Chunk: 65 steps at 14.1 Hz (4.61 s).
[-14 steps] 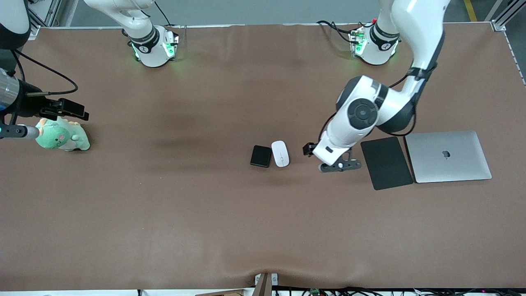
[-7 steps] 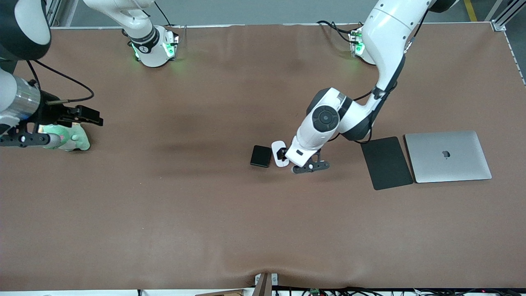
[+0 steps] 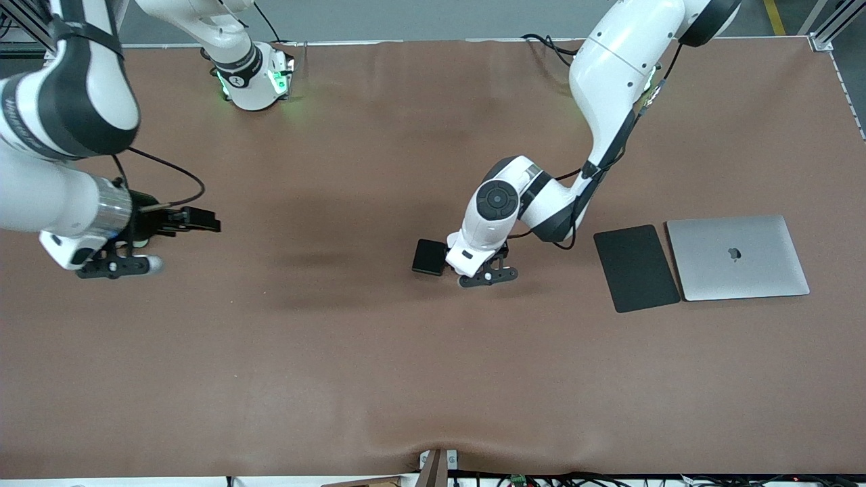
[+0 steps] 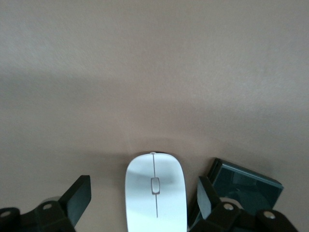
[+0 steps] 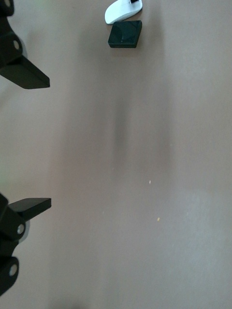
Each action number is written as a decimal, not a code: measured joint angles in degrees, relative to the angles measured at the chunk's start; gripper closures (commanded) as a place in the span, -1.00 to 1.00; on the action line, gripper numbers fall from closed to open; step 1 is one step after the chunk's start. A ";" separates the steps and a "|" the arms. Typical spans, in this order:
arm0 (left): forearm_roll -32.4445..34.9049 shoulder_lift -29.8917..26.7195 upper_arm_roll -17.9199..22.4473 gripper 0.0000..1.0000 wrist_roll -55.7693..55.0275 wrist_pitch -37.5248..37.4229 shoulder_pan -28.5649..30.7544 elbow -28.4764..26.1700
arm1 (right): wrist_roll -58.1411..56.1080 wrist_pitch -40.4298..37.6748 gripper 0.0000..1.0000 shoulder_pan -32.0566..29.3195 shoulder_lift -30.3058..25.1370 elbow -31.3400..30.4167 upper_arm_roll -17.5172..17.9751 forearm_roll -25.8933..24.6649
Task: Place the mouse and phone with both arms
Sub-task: 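Reach the left gripper to the mouse while the right gripper approaches, then grasp the white mouse with the left gripper and lift it, then carry the mouse to the pad while the right gripper reaches the phone, then grasp the black phone with the right gripper and lift it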
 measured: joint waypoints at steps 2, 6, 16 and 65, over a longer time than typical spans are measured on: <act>0.39 1.11 0.21 -0.84 -0.64 0.00 -0.95 0.75 | 0.75 0.90 -1.00 2.09 0.37 0.00 0.01 0.01; 1.01 1.70 1.46 -0.76 -1.55 0.00 -2.82 0.98 | 5.73 0.92 -1.00 4.86 0.36 0.28 0.03 0.23; 1.95 2.60 1.89 -0.31 -1.68 -0.15 -4.09 0.98 | 22.75 2.22 -1.00 14.51 0.32 1.37 0.07 0.41; 12.96 -16.85 2.72 -0.05 30.04 9.43 33.04 -29.75 | 50.04 37.83 -1.00 35.47 33.46 9.29 -0.58 -9.32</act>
